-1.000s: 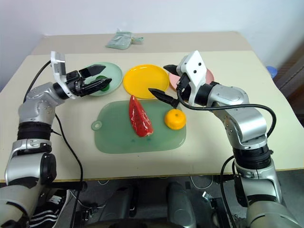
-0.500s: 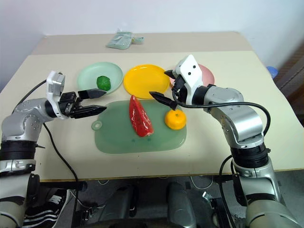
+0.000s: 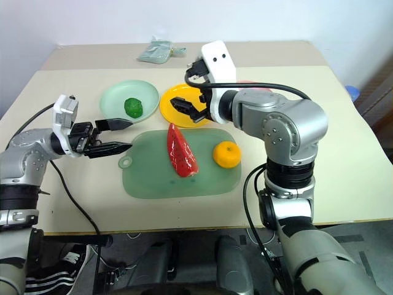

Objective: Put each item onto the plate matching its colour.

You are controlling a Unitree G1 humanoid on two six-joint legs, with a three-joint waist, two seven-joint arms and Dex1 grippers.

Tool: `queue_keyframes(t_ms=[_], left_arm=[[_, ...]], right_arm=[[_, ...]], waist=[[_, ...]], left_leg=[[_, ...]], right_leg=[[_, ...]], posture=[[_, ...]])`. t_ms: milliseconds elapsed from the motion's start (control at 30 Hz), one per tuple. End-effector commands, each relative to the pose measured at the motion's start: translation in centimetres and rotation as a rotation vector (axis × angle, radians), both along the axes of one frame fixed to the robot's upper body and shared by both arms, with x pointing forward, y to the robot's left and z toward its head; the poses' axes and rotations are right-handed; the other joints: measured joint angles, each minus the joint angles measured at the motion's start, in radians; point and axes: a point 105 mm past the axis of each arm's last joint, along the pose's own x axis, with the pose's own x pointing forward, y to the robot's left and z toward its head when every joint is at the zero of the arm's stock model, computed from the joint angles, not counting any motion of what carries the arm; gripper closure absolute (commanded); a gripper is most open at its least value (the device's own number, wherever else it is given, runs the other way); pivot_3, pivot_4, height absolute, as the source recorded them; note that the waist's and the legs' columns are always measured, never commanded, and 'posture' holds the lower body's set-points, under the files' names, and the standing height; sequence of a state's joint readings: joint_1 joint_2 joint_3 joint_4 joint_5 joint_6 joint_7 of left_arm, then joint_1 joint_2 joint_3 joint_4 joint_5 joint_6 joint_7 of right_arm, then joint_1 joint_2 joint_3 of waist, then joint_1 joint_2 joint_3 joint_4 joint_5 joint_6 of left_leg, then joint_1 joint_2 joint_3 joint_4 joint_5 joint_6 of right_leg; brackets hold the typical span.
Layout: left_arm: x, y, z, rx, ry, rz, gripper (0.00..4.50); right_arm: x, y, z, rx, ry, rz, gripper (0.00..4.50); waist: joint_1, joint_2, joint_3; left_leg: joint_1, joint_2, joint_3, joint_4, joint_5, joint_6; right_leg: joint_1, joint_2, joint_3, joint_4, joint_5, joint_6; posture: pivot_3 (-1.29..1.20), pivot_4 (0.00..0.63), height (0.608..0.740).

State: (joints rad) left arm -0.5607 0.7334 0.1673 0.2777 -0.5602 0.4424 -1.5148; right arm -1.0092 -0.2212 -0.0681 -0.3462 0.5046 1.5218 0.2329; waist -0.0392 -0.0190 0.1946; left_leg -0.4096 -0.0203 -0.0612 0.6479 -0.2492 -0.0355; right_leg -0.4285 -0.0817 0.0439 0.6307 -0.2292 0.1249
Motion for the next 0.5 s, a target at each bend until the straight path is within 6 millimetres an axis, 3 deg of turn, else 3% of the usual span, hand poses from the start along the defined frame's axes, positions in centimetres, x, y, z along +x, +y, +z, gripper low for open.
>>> queue_keyframes(t_ms=[33, 200, 300, 400, 500], left_arm=[[-0.1, 0.3, 0.5, 0.034, -0.041, -0.017, 0.04], [0.5, 0.5, 0.6, 0.046, -0.081, -0.001, 0.04], [0.7, 0.2, 0.4, 0.053, -0.089, -0.009, 0.04], [0.8, 0.0, 0.3, 0.051, -0.102, -0.015, 0.04], [0.5, -0.2, 0.6, 0.036, -0.104, -0.042, 0.04]], right_arm=[[0.1, -0.4, 1.1, 0.01, -0.009, -0.035, 0.0], [0.4, -0.1, 0.1, -0.042, 0.073, -0.022, 0.0], [0.0, 1.5, -0.7, -0.039, 0.145, 0.07, 0.0], [-0.3, 1.8, -1.8, -0.131, 0.192, 0.124, 0.0], [-0.7, 2.8, -2.0, -0.085, 0.284, 0.204, 0.0]], waist=[[0.0, 0.0, 0.0], [-0.004, 0.0, 0.0], [-0.006, 0.0, 0.0], [-0.006, 0.0, 0.0], [-0.006, 0.0, 0.0]], left_leg=[[0.0, 0.0, 0.0, 0.0, 0.0, 0.0], [0.0, 0.0, 0.0, 0.0, 0.0, 0.0], [0.0, 0.0, 0.0, 0.0, 0.0, 0.0], [0.0, 0.0, 0.0, -0.001, 0.0, 0.0], [0.0, 0.0, 0.0, -0.001, 0.0, 0.0]], right_leg=[[0.0, 0.0, 0.0, 0.0, 0.0, 0.0], [0.0, 0.0, 0.0, 0.0, 0.0, 0.0], [0.0, 0.0, 0.0, 0.0, 0.0, 0.0], [0.0, 0.0, 0.0, 0.0, 0.0, 0.0], [-0.001, 0.0, 0.0, 0.0, 0.0, 0.0]], posture=[[0.0, 0.15, 0.74], [0.0, 0.15, 0.74], [0.0, 0.15, 0.74], [0.0, 0.15, 0.74], [0.0, 0.15, 0.74]])
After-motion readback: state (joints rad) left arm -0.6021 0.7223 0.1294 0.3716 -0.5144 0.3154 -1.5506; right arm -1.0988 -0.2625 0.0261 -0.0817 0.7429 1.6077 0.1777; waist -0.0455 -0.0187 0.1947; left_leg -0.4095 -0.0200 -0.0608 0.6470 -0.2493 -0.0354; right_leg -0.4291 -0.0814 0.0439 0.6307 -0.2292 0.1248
